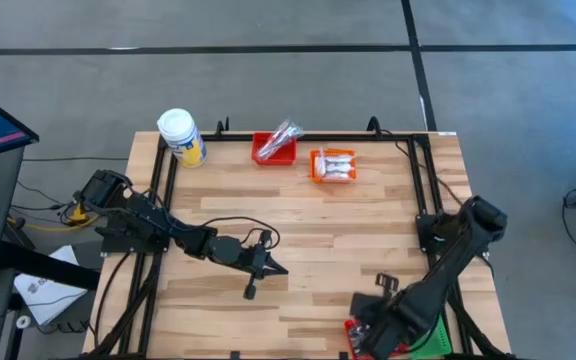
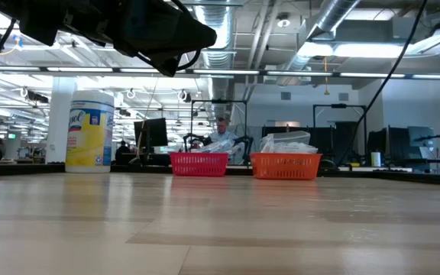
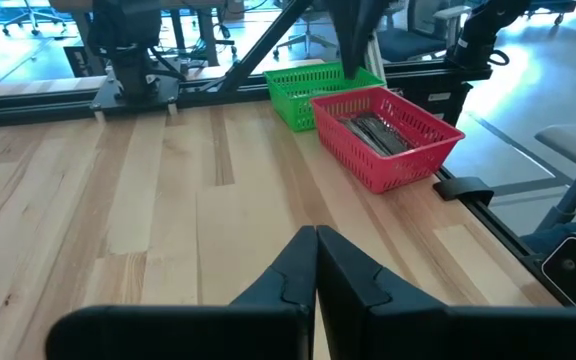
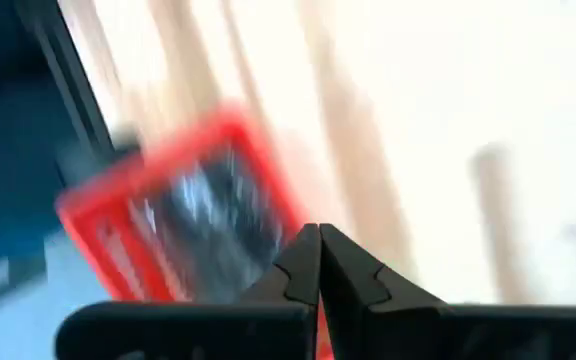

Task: Pick & Place Travel size toiletries
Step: Adjust the orange bin

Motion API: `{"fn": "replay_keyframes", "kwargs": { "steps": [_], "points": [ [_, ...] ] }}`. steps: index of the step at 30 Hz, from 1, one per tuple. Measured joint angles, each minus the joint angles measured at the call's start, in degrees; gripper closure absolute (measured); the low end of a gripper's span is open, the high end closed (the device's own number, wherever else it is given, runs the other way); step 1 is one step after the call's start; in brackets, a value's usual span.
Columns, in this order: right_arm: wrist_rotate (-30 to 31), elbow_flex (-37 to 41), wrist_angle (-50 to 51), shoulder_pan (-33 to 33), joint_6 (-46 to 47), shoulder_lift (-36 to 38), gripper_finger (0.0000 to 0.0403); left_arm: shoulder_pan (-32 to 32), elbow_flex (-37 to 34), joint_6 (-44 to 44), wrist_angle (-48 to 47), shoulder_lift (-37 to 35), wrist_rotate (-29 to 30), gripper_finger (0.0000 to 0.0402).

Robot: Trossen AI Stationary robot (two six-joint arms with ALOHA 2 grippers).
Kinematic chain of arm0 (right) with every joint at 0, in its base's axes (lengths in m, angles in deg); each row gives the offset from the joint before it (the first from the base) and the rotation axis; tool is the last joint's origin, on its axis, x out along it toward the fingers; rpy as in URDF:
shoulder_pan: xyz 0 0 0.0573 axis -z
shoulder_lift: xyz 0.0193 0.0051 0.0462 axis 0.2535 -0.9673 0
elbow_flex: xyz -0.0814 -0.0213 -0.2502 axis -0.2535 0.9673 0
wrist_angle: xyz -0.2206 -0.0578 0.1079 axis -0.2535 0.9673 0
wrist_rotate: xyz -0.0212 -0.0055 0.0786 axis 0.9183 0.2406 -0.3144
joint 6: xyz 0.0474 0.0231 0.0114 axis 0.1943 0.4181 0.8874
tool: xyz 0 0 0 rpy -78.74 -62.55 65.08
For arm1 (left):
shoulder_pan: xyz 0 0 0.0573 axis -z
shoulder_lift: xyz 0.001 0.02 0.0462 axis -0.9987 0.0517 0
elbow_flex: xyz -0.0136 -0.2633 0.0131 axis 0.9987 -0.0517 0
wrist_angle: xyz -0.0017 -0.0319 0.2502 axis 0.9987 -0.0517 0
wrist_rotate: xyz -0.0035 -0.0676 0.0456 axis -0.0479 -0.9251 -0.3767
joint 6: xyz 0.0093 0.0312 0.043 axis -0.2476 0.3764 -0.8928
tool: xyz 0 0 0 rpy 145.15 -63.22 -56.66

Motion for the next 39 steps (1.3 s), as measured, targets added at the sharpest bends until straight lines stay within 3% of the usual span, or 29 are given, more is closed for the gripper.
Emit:
{"fn": "replay_keyframes", "kwargs": {
  "steps": [6, 12, 18, 21, 26, 33, 39],
  "points": [
    [17.1, -2.5, 2.0, 2.5, -4.0, 5.0, 0.0403, 0.0, 0.0, 0.0, 0.0, 0.0, -0.2, 0.0401],
    [24.7, -1.7, 12.8, 10.6, -10.1, 5.2, 0.0403, 0.4, 0.0, 0.0, 0.0, 0.0, -0.2, 0.0401],
    [26.9, 5.0, 10.8, 25.4, -25.1, 8.7, 0.0403, 0.4, 0.0, 0.0, 0.0, 0.0, -0.2, 0.0401],
    [23.4, 11.9, 1.0, 35.2, -35.9, 12.9, 0.0403, 0.4, 0.0, 0.0, 0.0, 0.0, -0.2, 0.0401],
    [5.7, 23.3, -20.1, 52.3, -51.5, 18.9, 0.0403, 0.4, 0.0, 0.0, 0.0, 0.0, -0.1, 0.0401],
    [0.3, 25.6, -21.8, 67.3, -59.0, 16.0, 0.0403, 0.3, 0.0, 0.0, 0.0, 0.0, 0.1, 0.0401],
    [-3.7, 23.8, -21.9, 70.9, -60.4, 7.4, 0.0403, 0.3, 0.0, 0.0, 0.0, 0.0, 0.1, 0.0401]
  ]
}}
